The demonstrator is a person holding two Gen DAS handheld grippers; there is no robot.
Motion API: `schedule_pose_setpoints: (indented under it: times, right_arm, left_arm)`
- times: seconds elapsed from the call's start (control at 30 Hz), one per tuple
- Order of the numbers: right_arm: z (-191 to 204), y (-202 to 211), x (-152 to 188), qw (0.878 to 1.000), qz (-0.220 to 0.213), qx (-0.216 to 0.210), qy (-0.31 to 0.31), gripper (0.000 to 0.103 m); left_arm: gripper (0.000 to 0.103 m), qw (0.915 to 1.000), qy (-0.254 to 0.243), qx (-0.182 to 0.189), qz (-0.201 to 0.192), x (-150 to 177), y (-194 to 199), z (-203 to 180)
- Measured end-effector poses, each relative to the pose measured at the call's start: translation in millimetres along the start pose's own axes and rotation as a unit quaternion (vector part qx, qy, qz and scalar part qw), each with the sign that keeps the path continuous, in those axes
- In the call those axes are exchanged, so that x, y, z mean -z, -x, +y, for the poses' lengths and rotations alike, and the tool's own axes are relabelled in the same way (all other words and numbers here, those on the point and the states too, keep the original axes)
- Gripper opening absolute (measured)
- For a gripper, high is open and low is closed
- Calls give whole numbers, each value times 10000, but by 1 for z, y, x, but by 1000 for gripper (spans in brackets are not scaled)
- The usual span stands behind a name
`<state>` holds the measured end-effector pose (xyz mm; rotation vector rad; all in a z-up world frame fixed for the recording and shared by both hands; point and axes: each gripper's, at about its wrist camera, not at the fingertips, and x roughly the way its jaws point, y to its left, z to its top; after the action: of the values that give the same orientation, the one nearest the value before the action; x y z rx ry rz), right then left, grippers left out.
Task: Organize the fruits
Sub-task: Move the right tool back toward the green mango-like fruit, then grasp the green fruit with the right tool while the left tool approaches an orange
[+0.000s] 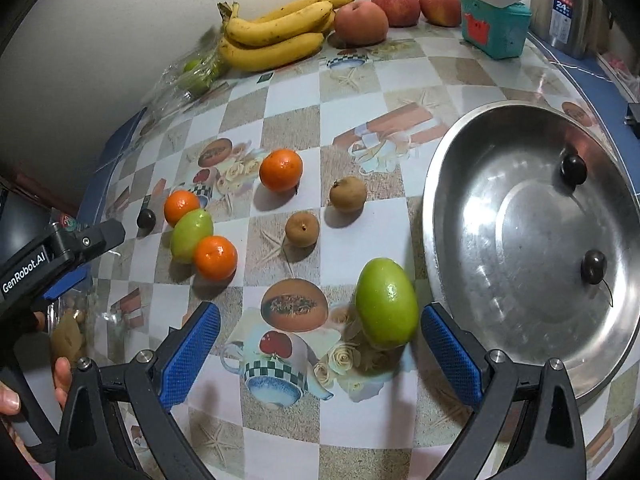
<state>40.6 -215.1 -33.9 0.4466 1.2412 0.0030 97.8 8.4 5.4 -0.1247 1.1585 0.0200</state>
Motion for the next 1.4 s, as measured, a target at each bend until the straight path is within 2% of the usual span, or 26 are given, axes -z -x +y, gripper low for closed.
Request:
schedule_pose_setpoints:
  times: [0.17, 0.5, 0.57, 0.7, 0.73, 0.77, 0.83, 0.93, 1.03, 1.1, 1.13, 1.27, 1.3, 1.33, 1.37, 1.4]
  right_arm:
    - [2, -3, 0, 9999, 84, -106, 15, 100]
    - [-1, -11, -3, 9998, 191, 19, 38, 100]
    - [-1, -9, -4, 9997, 196, -133, -19, 100]
    - [7, 0, -4, 9969, 145, -779, 25, 100]
    - [10, 3, -5, 9966, 92, -811, 77, 100]
    - [12, 5, -5, 9972, 28, -735, 140, 100]
    - [15, 8, -6, 9991, -109, -273, 317, 100]
    - [12, 1, -6, 9991, -35, 100, 412, 100]
    - [10, -11, -5, 9987, 148, 152, 456, 92]
    - [12, -18, -5, 9978, 232, 281, 547, 75]
    - [14, -23, -4, 9973, 301, 308, 600, 71]
    - [19, -37, -1, 9954, 493, 384, 728, 68]
    - [21, -41, -1, 9947, 518, 434, 776, 64]
    - [22, -43, -1, 9942, 545, 457, 808, 59]
    - [22, -44, 0, 9940, 567, 457, 819, 48]
    - [22, -45, 0, 9942, 574, 427, 801, 42]
  left_arm:
    - [103, 10000, 5, 38, 7, 0, 1, 0]
    - [103, 9999, 60, 75, 109, 2, -4, -1]
    - [103, 9999, 70, 71, 113, 2, -4, -1]
    - [103, 9999, 92, 75, 116, 2, -4, 0]
    - [103, 9999, 104, 69, 114, 2, -4, 0]
    - [103, 9998, 117, 62, 114, 2, -4, 1]
    - [103, 9998, 143, 54, 121, 2, -5, 2]
    - [103, 9998, 115, 72, 141, 2, -6, 0]
    - [103, 9997, 92, 106, 174, 3, -7, -2]
    - [103, 9997, 78, 99, 204, 4, -9, -4]
    - [103, 9997, 78, 102, 216, 4, -10, -4]
    - [103, 9991, 167, 243, 292, 5, -14, -5]
    - [103, 9989, 186, 269, 323, 6, -16, -5]
    - [103, 9989, 188, 269, 337, 6, -17, -6]
    - [103, 9989, 180, 259, 356, 6, -19, -7]
    - [103, 9988, 164, 246, 386, 6, -21, -9]
